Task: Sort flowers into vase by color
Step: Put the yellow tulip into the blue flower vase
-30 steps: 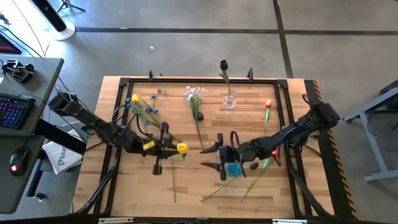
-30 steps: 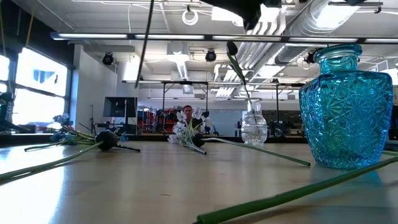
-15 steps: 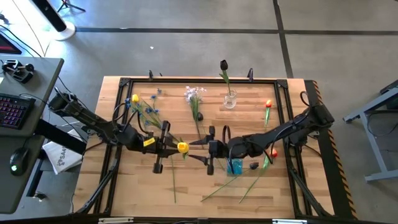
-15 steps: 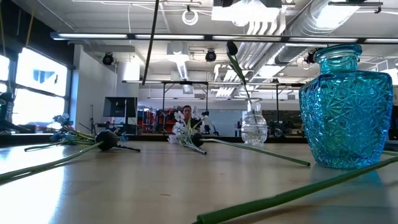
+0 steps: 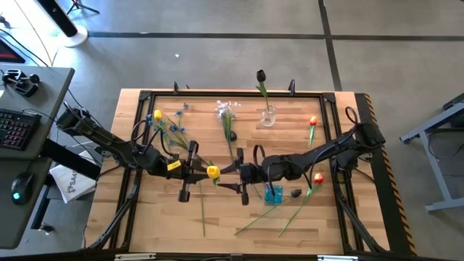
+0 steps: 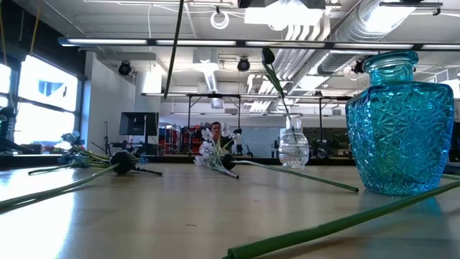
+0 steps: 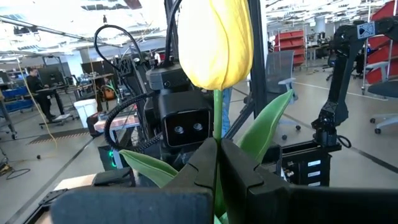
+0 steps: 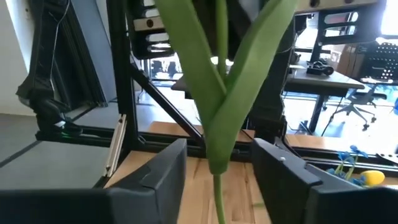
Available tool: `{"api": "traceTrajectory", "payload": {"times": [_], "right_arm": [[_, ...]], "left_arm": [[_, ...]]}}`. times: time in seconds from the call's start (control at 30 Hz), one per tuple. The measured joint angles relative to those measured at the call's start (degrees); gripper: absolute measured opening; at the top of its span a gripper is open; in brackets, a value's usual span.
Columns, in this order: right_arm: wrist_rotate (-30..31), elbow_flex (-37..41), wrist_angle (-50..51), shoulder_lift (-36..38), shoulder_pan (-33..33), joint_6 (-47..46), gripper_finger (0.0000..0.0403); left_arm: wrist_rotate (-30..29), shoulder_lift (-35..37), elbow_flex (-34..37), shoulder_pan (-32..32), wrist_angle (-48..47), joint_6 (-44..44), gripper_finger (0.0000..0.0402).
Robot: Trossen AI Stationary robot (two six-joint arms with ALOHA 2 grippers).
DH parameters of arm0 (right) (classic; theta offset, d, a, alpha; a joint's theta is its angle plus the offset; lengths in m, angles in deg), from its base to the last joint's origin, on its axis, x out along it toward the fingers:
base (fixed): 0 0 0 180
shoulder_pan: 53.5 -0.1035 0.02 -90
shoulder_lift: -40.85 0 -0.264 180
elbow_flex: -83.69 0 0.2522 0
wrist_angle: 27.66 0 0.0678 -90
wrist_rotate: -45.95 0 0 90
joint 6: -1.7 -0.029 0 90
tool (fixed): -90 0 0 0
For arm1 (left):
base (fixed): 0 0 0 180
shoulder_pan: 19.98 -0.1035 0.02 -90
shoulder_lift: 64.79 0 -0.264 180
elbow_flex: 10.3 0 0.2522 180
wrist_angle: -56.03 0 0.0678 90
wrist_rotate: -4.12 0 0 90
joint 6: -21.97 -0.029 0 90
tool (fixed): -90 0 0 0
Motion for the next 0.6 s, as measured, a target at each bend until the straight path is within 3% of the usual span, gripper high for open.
{"api": "traceTrajectory", "payload": {"times": [0.17, 0.3, 0.6], "right_arm": [[0.6, 0.0, 0.5, 0.0, 0.0, 0.1, 0.0081], [0.7, 0.0, 2.2, 0.1, 0.0, 0.1, 0.0014], [8.8, 0.0, 16.8, 6.6, -3.8, -1.9, 0.0005]], "left_arm": [[-1.2, 0.0, 0.0, 0.0, -0.7, 0.0, 0.0003], [-3.5, 0.0, 0.0, -0.1, -4.8, 0.3, 0.0030], [-16.5, 0.4, 0.0, 1.3, -18.5, 3.0, 0.0115]]}}
